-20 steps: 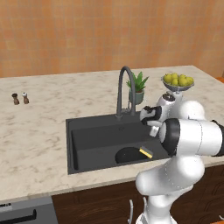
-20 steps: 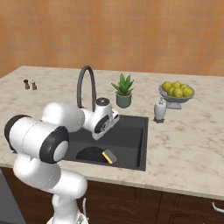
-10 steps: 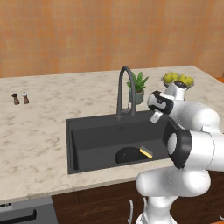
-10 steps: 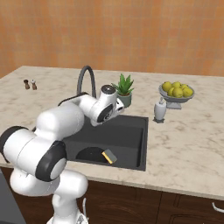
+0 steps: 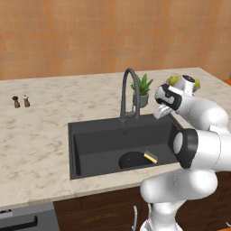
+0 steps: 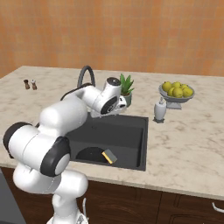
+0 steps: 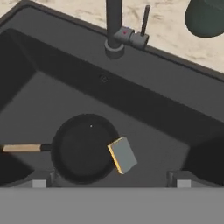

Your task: Pick the pan and sponge and place them into the sink. Then turn on the water.

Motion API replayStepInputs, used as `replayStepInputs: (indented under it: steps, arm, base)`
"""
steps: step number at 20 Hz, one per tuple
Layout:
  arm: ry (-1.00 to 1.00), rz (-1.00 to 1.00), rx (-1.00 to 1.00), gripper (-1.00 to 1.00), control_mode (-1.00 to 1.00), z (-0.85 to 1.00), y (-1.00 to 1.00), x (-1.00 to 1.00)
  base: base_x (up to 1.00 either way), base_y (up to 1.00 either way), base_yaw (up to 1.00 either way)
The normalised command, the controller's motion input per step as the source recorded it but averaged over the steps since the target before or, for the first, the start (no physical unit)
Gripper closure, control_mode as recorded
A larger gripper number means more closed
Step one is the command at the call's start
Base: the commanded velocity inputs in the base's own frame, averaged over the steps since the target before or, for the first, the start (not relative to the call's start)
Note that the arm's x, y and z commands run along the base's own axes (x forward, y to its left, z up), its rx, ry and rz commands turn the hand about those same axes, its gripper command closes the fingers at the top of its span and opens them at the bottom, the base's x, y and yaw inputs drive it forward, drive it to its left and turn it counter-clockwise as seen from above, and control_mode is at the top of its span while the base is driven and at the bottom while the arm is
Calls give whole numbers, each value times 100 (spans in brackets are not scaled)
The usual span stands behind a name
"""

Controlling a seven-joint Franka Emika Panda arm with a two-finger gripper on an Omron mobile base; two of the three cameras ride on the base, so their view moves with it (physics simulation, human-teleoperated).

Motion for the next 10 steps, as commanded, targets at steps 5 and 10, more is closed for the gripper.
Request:
replayStepInputs:
  steps: [5,10]
  arm:
    - [-5,-7,28,-100,-100,0,5,4]
    - [0,-15,28,-100,-100,0,24,9]
  base:
    - [0,0,0]
    - [0,0,0]
